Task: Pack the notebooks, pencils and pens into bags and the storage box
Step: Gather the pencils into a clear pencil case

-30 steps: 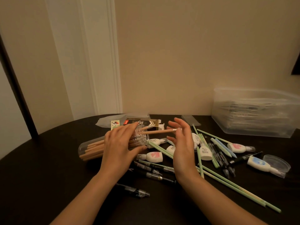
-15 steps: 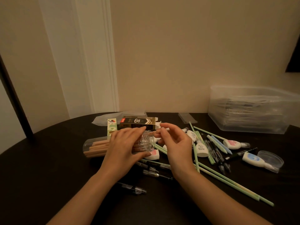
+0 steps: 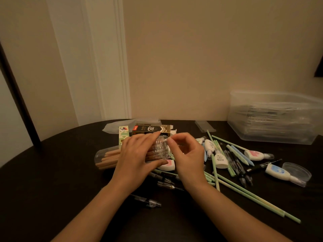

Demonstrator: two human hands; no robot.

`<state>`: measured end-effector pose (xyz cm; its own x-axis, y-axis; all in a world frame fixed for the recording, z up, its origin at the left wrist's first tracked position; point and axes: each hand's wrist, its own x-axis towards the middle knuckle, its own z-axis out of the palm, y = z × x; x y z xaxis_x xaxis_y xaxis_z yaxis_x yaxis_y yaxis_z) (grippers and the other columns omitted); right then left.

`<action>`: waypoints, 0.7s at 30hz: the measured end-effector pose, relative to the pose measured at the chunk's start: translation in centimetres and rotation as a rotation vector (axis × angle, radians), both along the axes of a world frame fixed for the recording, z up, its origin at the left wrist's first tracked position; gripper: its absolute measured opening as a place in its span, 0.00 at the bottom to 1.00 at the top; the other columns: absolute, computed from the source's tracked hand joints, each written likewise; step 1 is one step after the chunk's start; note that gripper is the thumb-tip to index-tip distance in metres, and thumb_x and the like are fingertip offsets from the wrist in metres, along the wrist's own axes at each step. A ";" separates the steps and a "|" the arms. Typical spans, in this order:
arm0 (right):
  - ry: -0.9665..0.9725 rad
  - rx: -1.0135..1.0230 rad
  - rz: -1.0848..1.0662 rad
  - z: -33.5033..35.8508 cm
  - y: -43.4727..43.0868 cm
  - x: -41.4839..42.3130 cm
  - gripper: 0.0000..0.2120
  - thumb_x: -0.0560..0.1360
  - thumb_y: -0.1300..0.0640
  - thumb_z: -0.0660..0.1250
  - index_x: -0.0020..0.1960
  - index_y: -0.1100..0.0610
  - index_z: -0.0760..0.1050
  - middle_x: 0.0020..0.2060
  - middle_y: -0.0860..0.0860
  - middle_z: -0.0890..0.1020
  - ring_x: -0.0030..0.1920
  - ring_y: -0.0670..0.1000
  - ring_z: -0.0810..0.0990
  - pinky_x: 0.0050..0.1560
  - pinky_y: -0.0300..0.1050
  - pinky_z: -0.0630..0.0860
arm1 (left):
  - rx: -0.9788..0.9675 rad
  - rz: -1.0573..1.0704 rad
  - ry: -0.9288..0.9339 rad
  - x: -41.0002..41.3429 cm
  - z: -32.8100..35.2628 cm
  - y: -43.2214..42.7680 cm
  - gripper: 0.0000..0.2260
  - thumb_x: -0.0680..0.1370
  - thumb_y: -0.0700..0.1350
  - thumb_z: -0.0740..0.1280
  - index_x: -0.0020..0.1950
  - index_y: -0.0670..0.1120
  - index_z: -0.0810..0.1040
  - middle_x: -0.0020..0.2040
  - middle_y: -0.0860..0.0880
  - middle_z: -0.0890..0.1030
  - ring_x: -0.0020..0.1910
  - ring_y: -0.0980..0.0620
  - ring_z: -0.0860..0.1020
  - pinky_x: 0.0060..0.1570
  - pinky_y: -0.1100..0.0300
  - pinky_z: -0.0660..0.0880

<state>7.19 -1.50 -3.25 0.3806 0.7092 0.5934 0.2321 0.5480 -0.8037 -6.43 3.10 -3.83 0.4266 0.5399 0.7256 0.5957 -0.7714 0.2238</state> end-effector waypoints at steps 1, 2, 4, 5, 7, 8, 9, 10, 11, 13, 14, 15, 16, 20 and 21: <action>-0.017 0.006 0.009 -0.1 0.0 0.1 0.06 0.75 0.61 0.68 0.44 0.51 0.77 0.40 0.46 0.80 0.44 0.45 0.80 0.42 0.41 0.79 | 0.005 -0.002 -0.006 0.0 0.0 0.0 0.31 0.69 0.64 0.60 0.69 0.53 0.64 0.60 0.51 0.78 0.59 0.56 0.68 0.59 0.54 0.62; -0.045 0.018 0.004 -0.3 0.0 0.2 0.06 0.76 0.61 0.67 0.44 0.51 0.78 0.42 0.47 0.80 0.46 0.45 0.79 0.43 0.39 0.78 | 0.007 -0.006 -0.007 0.1 0.0 -0.1 0.31 0.69 0.64 0.60 0.69 0.53 0.64 0.60 0.51 0.78 0.59 0.56 0.68 0.59 0.53 0.62; -0.117 0.047 -0.010 -0.8 0.1 0.2 0.05 0.76 0.57 0.67 0.45 0.48 0.77 0.46 0.45 0.78 0.50 0.43 0.77 0.45 0.35 0.76 | 0.007 -0.015 -0.005 0.2 0.0 -0.2 0.31 0.69 0.64 0.60 0.69 0.53 0.64 0.60 0.51 0.78 0.59 0.55 0.69 0.59 0.53 0.63; -0.150 0.054 -0.003 -1.0 0.1 0.1 0.03 0.76 0.54 0.66 0.46 0.47 0.77 0.48 0.44 0.77 0.52 0.44 0.76 0.47 0.34 0.75 | 0.008 -0.018 -0.007 0.2 0.0 -0.2 0.31 0.69 0.64 0.60 0.69 0.53 0.64 0.60 0.51 0.77 0.60 0.54 0.70 0.60 0.52 0.63; -0.201 0.062 0.022 -1.3 0.0 -0.2 0.09 0.77 0.48 0.60 0.50 0.48 0.78 0.52 0.43 0.76 0.57 0.45 0.74 0.51 0.34 0.74 | 0.013 -0.025 -0.030 0.2 0.0 -0.3 0.30 0.70 0.63 0.61 0.69 0.52 0.65 0.61 0.51 0.77 0.60 0.54 0.70 0.61 0.52 0.64; -0.228 0.061 0.042 -1.5 -0.1 -0.2 0.12 0.77 0.47 0.57 0.53 0.48 0.78 0.54 0.43 0.75 0.59 0.44 0.72 0.54 0.33 0.73 | 0.015 -0.028 -0.056 0.1 0.1 -0.3 0.30 0.70 0.62 0.61 0.69 0.52 0.66 0.61 0.52 0.77 0.61 0.56 0.69 0.61 0.53 0.63; -0.272 0.055 0.060 -1.5 -0.2 -0.1 0.15 0.78 0.46 0.55 0.56 0.46 0.77 0.56 0.41 0.74 0.61 0.43 0.70 0.57 0.32 0.71 | 0.012 -0.029 -0.088 -0.1 0.2 -0.3 0.31 0.70 0.62 0.61 0.70 0.51 0.67 0.61 0.52 0.76 0.60 0.59 0.67 0.60 0.54 0.62; -0.329 0.040 0.082 -1.5 -0.3 0.0 0.16 0.78 0.46 0.53 0.59 0.44 0.75 0.58 0.37 0.72 0.63 0.41 0.67 0.59 0.33 0.69 | 0.007 -0.027 -0.118 -0.2 0.4 -0.3 0.31 0.69 0.61 0.62 0.70 0.50 0.67 0.61 0.54 0.75 0.60 0.61 0.65 0.60 0.54 0.61; -0.383 0.020 0.101 -1.5 -0.3 0.0 0.16 0.78 0.44 0.51 0.61 0.40 0.73 0.59 0.34 0.70 0.64 0.40 0.64 0.61 0.34 0.68 | 0.004 -0.021 -0.136 -0.3 0.5 -0.3 0.31 0.69 0.61 0.62 0.70 0.49 0.68 0.60 0.55 0.74 0.60 0.63 0.63 0.60 0.55 0.61; -0.420 -0.022 0.143 -1.4 -0.3 0.1 0.16 0.78 0.42 0.49 0.62 0.34 0.69 0.60 0.29 0.66 0.65 0.40 0.62 0.63 0.39 0.68 | 0.006 0.001 -0.132 -0.6 0.6 -0.2 0.32 0.69 0.59 0.65 0.70 0.48 0.68 0.61 0.52 0.75 0.60 0.62 0.64 0.60 0.53 0.61; -0.415 -0.030 0.152 -1.4 -0.3 0.2 0.16 0.78 0.42 0.48 0.62 0.33 0.68 0.60 0.30 0.66 0.65 0.41 0.62 0.64 0.39 0.68 | 0.006 0.016 -0.124 -0.6 0.7 -0.2 0.31 0.69 0.58 0.68 0.69 0.47 0.69 0.61 0.50 0.76 0.61 0.59 0.65 0.60 0.52 0.61; -0.402 -0.018 0.150 -1.3 -0.3 0.2 0.17 0.78 0.42 0.48 0.62 0.34 0.68 0.61 0.32 0.67 0.65 0.41 0.63 0.64 0.37 0.66 | 0.005 0.036 -0.124 -0.6 0.8 -0.2 0.31 0.69 0.56 0.70 0.69 0.47 0.69 0.61 0.48 0.76 0.61 0.56 0.66 0.61 0.52 0.61; -0.384 0.007 0.141 -1.1 -0.3 0.3 0.17 0.78 0.43 0.48 0.62 0.37 0.69 0.61 0.36 0.69 0.65 0.42 0.64 0.63 0.35 0.65 | 0.000 0.056 -0.133 -0.6 0.9 -0.1 0.31 0.69 0.54 0.72 0.70 0.48 0.68 0.62 0.48 0.76 0.62 0.54 0.67 0.62 0.52 0.61; -0.286 0.069 0.129 0.3 0.0 1.5 0.16 0.78 0.46 0.50 0.61 0.45 0.72 0.56 0.38 0.74 0.62 0.44 0.72 0.61 0.41 0.71 | -0.019 0.106 -0.147 -0.4 1.8 -0.2 0.33 0.68 0.52 0.74 0.70 0.49 0.68 0.62 0.48 0.76 0.62 0.55 0.67 0.63 0.53 0.58; -0.287 0.071 0.118 0.7 0.0 2.3 0.15 0.78 0.46 0.51 0.59 0.45 0.72 0.55 0.39 0.75 0.60 0.43 0.73 0.59 0.40 0.72 | -0.006 0.103 -0.117 -0.2 2.3 -0.1 0.33 0.68 0.52 0.74 0.70 0.49 0.68 0.62 0.48 0.76 0.61 0.54 0.67 0.63 0.54 0.58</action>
